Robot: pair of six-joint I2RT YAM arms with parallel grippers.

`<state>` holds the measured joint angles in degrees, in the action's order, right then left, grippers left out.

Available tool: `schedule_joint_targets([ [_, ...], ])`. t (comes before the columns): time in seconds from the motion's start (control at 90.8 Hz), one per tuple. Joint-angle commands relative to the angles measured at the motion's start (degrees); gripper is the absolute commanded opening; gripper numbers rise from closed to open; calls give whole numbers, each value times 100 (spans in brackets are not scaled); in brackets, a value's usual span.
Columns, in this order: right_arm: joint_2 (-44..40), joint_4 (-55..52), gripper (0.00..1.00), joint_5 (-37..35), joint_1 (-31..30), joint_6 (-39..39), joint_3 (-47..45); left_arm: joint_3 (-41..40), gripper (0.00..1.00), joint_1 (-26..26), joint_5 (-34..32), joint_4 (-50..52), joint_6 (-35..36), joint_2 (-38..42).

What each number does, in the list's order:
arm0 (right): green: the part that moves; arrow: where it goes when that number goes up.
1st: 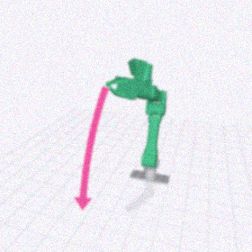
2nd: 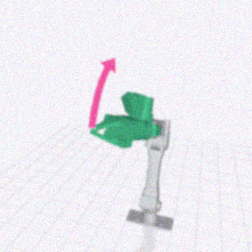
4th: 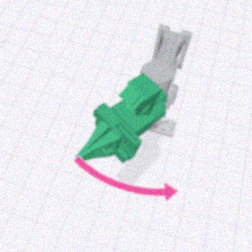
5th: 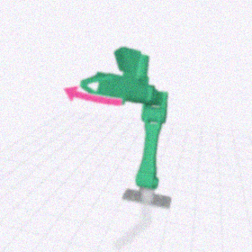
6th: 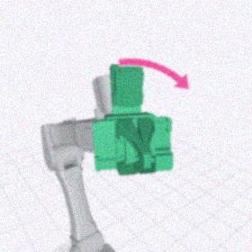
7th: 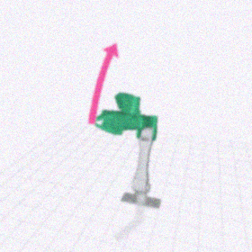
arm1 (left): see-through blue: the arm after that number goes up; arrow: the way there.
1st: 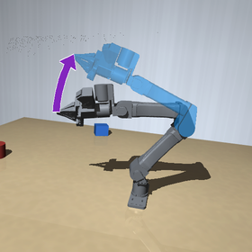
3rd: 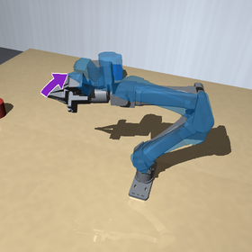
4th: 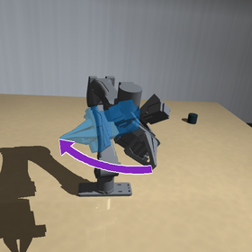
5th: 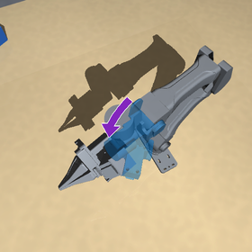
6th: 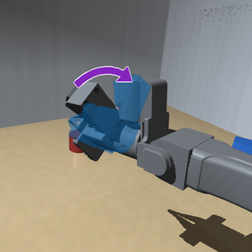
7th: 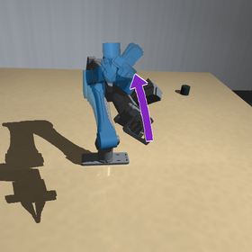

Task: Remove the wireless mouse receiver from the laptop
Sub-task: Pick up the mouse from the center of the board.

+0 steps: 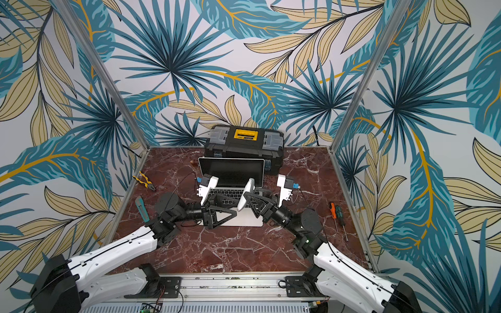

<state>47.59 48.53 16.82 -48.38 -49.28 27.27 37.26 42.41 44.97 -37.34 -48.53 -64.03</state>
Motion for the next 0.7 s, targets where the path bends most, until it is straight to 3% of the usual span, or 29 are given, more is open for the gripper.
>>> schedule_joint_targets([
  [0.0,16,451,57,162,-13,-170,-112,2,99,123,34,-840,-145,-187],
  [0.275,186,550,58,236,-13,-271,-138,38,89,138,85,-1428,-464,-425],
  [0.694,280,648,58,277,-16,-388,-249,93,66,148,112,-1690,-610,-619],
])
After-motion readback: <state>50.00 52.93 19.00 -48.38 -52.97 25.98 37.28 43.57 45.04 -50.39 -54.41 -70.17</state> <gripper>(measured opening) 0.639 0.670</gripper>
